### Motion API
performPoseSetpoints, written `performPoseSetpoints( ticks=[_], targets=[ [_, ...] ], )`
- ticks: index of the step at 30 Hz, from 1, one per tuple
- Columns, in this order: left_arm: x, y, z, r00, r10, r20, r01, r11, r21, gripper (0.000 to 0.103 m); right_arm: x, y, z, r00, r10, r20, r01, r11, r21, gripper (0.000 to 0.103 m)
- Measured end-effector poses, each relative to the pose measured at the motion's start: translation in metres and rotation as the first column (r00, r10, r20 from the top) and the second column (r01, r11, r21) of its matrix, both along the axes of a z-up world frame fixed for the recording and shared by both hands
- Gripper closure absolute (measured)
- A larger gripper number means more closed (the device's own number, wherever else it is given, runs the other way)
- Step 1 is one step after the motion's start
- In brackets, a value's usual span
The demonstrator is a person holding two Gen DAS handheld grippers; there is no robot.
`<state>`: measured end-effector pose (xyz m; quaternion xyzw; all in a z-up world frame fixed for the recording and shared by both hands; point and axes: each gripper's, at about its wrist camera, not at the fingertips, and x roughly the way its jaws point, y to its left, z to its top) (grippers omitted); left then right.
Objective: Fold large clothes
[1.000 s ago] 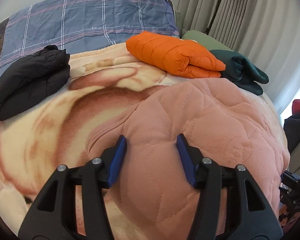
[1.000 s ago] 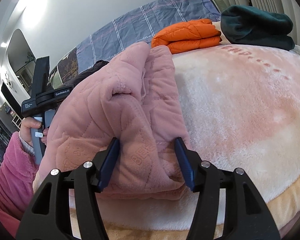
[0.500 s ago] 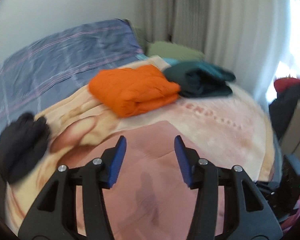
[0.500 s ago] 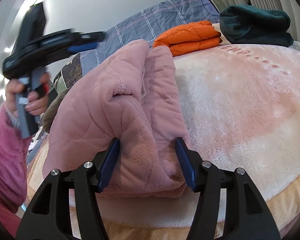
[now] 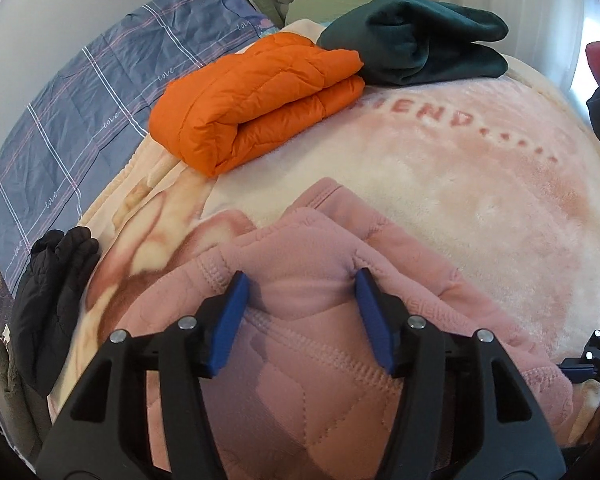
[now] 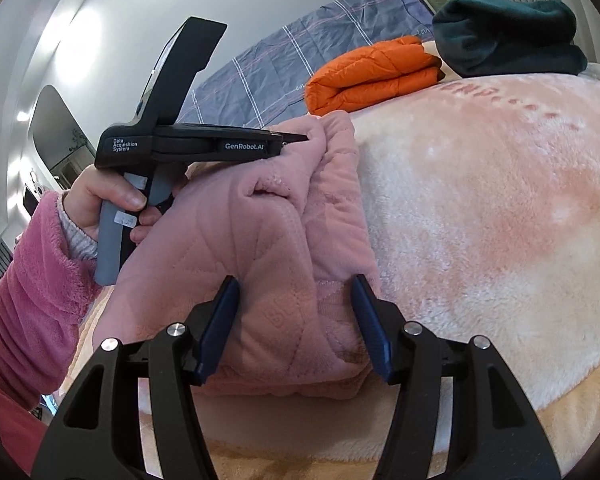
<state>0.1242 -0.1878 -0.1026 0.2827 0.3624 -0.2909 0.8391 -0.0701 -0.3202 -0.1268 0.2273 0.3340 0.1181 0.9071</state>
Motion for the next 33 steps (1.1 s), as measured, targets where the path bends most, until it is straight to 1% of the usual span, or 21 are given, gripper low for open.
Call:
performPoseSetpoints(
  ticks=[6,11,15,17,18,20,21,22,23,24,25,26,28,30,32,33],
  targets=[
    [0.004,0.001,0.001,1.0,0.001,-0.003,-0.001,1.0,-0.013,0.046,0.0,-0.002,-0.001,1.0,0.011,0.005,-0.011,1.0,0.02,0.044],
    [0.001,0.0,0.001,1.0,0.005,0.009,-0.005,1.0,-0.009,0.046,-0.001,-0.001,0.0,1.0,0.007,0.007,-0.007,1.0,0.01,0.044],
    [0.0,-0.002,0.002,1.0,0.01,0.018,-0.01,1.0,-0.001,0.046,-0.004,-0.004,0.011,1.0,-0.024,0.006,0.023,0.999,0.025,0.044],
    [-0.001,-0.001,0.002,1.0,0.012,0.022,-0.012,1.0,-0.001,0.046,-0.008,-0.005,0.025,0.999,-0.03,0.028,0.028,0.999,0.043,0.049],
    [-0.001,-0.001,0.003,1.0,0.013,0.026,-0.013,1.0,0.002,0.046,-0.01,-0.004,0.032,0.998,-0.021,0.059,0.018,0.999,0.04,0.056],
    [-0.003,-0.003,0.003,0.999,0.016,0.037,-0.016,1.0,0.011,0.045,-0.016,0.004,0.046,0.993,-0.007,0.121,0.007,1.0,0.001,0.057],
    [-0.004,-0.003,0.003,0.999,0.017,0.044,-0.018,1.0,0.017,0.045,-0.017,0.01,0.049,0.991,0.008,0.131,-0.005,1.0,-0.023,0.061],
    [-0.004,-0.004,0.003,0.998,0.018,0.052,-0.02,1.0,0.024,0.044,-0.015,0.015,0.048,0.993,0.025,0.118,-0.02,0.999,-0.043,0.063],
    [-0.005,-0.004,0.003,0.998,0.019,0.057,-0.021,0.999,0.027,0.044,-0.009,0.022,0.039,0.997,0.034,0.064,-0.03,0.997,-0.067,0.065],
    [-0.005,-0.004,0.003,0.998,0.019,0.058,-0.021,0.999,0.027,0.044,-0.003,0.026,0.028,1.0,0.023,0.02,-0.021,0.996,-0.088,0.07],
    [-0.006,-0.004,0.003,0.998,0.019,0.06,-0.021,0.999,0.028,0.044,0.0,0.028,0.018,1.0,0.006,0.007,-0.005,0.994,-0.114,0.071],
    [-0.006,-0.004,0.003,0.998,0.02,0.065,-0.022,0.999,0.031,0.043,0.001,0.032,0.013,1.0,0.004,0.023,-0.001,0.989,-0.147,0.071],
    [-0.009,-0.005,0.005,0.996,0.023,0.092,-0.027,0.999,0.041,0.042,0.0,0.035,0.016,1.0,-0.01,0.015,0.012,0.985,-0.17,0.071],
    [-0.014,0.001,0.013,0.992,0.025,0.121,-0.028,0.999,0.02,0.041,-0.001,0.036,0.02,1.0,-0.016,0.001,0.015,0.985,-0.17,0.071],
    [-0.022,0.013,0.028,0.988,0.046,0.144,-0.043,0.999,-0.023,0.036,-0.004,0.04,0.02,1.0,0.003,0.015,0.0,0.978,-0.208,0.071],
    [-0.03,0.026,0.042,0.987,0.066,0.149,-0.056,0.996,-0.074,0.035,-0.004,0.042,0.019,1.0,0.004,0.018,0.0,0.976,-0.216,0.07]
  ],
)
